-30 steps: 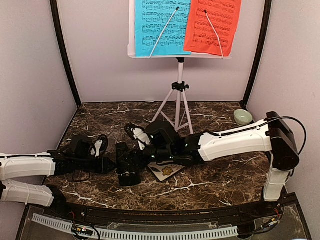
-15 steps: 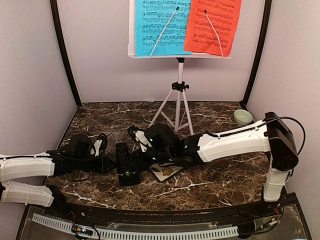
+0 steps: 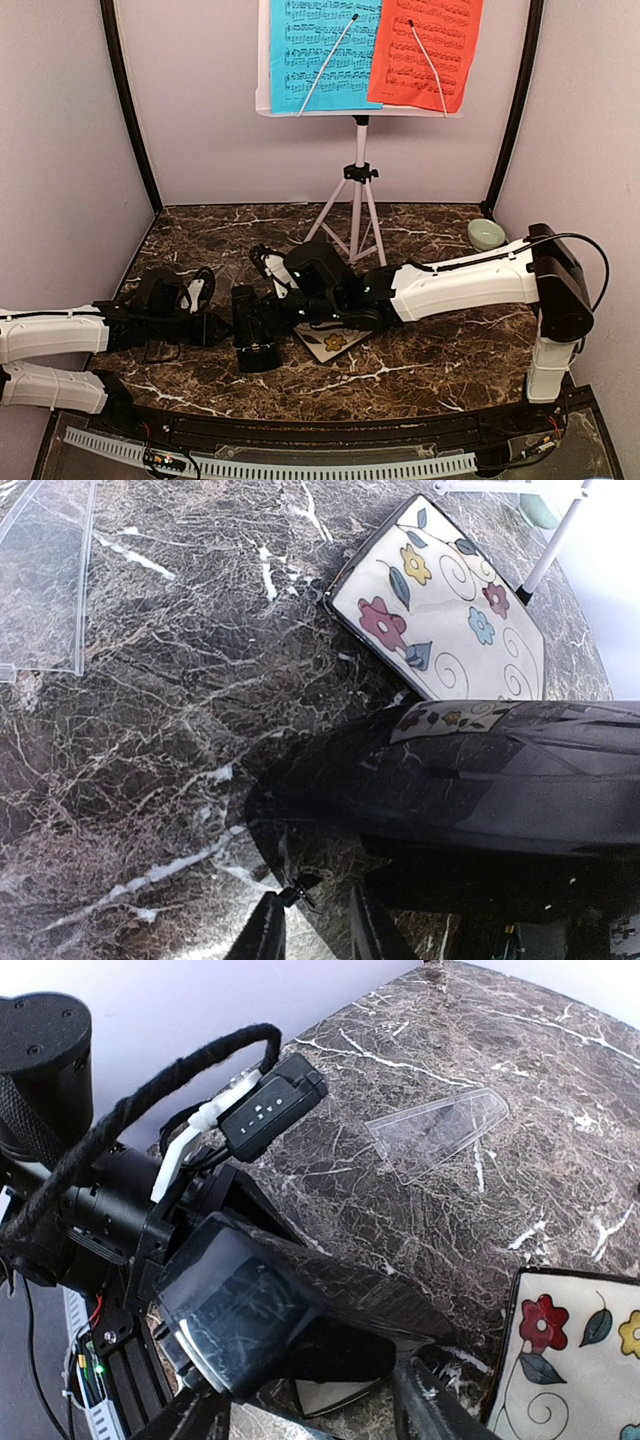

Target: Set up the instrument practice props

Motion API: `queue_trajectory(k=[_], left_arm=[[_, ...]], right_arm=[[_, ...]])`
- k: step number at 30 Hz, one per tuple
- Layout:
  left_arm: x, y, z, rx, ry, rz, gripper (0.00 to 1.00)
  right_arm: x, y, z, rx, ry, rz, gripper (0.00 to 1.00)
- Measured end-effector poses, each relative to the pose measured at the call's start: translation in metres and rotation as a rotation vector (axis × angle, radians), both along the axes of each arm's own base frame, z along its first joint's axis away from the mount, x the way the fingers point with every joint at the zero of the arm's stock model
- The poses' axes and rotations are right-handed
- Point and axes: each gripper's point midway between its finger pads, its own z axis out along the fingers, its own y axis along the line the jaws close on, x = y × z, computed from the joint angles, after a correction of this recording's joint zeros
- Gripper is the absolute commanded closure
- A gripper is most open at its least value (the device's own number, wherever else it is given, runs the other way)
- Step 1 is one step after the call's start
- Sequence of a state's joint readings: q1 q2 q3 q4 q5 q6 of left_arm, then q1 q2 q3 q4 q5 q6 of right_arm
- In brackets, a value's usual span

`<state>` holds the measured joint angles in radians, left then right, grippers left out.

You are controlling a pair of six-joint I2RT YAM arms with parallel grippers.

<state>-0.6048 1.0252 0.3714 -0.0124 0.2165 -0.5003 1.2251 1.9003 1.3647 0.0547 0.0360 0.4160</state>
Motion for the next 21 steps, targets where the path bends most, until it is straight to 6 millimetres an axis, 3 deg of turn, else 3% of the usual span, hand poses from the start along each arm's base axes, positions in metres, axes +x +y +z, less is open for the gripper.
queue_trajectory(k=[8,14,21], left_arm=[[0.000,0.000,0.002,-0.004,-0.008,0.000,0.76],[0.000,0.000,0.002,-0.003,-0.009,-0.002,0.75],[0.000,0.000,0.002,-0.003,-0.009,-0.002,0.75]], right_arm=[[0.004,-0.003,-0.002,-0.009,-0.003,-0.027,0.55],[0.000,-0.008,-0.009,-0.015,0.001,-0.016,0.34],[-0.007,-0.010,-0.019,-0.029,0.012,0.003,0.24]])
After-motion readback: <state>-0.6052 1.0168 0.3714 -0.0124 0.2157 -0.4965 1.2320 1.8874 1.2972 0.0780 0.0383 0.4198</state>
